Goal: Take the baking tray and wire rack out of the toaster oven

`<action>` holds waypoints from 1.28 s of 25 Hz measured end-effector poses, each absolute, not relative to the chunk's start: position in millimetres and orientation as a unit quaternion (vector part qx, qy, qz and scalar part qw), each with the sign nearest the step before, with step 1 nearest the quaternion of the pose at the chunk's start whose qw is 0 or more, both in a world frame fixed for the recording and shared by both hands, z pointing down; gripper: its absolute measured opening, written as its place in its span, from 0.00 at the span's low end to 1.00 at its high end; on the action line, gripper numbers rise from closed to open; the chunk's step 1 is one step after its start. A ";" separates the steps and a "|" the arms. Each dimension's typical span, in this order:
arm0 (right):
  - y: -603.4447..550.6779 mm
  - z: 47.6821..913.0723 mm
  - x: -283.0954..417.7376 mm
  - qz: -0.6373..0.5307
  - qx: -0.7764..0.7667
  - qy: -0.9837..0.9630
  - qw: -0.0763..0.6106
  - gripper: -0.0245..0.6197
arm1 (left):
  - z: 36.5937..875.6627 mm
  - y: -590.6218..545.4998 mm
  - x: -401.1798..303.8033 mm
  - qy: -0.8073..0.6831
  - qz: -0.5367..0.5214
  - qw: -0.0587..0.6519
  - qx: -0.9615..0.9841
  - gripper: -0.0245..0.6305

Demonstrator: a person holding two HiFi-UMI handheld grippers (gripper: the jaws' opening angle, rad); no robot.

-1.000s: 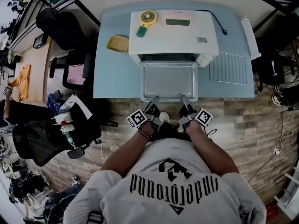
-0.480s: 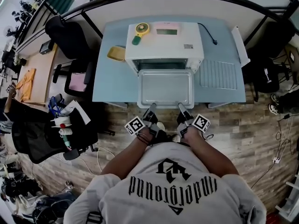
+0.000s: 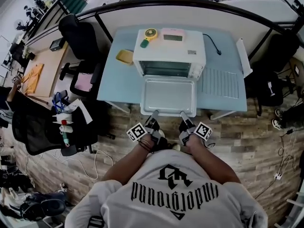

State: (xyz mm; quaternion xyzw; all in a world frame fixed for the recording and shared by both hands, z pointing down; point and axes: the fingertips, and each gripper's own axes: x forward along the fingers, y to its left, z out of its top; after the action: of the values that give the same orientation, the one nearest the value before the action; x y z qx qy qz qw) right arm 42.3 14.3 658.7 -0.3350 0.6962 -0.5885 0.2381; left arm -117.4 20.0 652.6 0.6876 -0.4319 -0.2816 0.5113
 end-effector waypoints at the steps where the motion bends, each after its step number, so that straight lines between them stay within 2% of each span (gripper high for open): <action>1: 18.6 661.0 41.9 -0.594 -0.341 0.692 0.228 0.17 | 651.8 23.3 -119.6 -0.435 -0.282 0.509 0.687 0.18; 6: 27.8 662.8 34.2 -0.604 -0.343 0.690 0.203 0.18 | 650.1 33.9 -131.1 -0.452 -0.286 0.504 0.678 0.19; 12: 18.2 648.0 14.6 -0.584 -0.297 0.721 0.226 0.17 | 644.3 34.4 -144.4 -0.458 -0.290 0.491 0.682 0.19; 18: 10.1 643.1 -11.3 -0.582 -0.285 0.730 0.216 0.17 | 642.4 31.9 -170.1 -0.469 -0.294 0.484 0.678 0.19; 32: -0.3 646.1 -133.1 -0.588 -0.294 0.725 0.204 0.18 | 645.0 14.7 -292.8 -0.464 -0.296 0.487 0.679 0.19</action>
State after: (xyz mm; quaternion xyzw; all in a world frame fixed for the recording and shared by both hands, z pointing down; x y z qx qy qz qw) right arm -133.1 -0.3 646.1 -0.2940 0.7251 -0.5883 0.2040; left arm -292.8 14.7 645.0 0.6785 -0.4641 -0.2958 0.4866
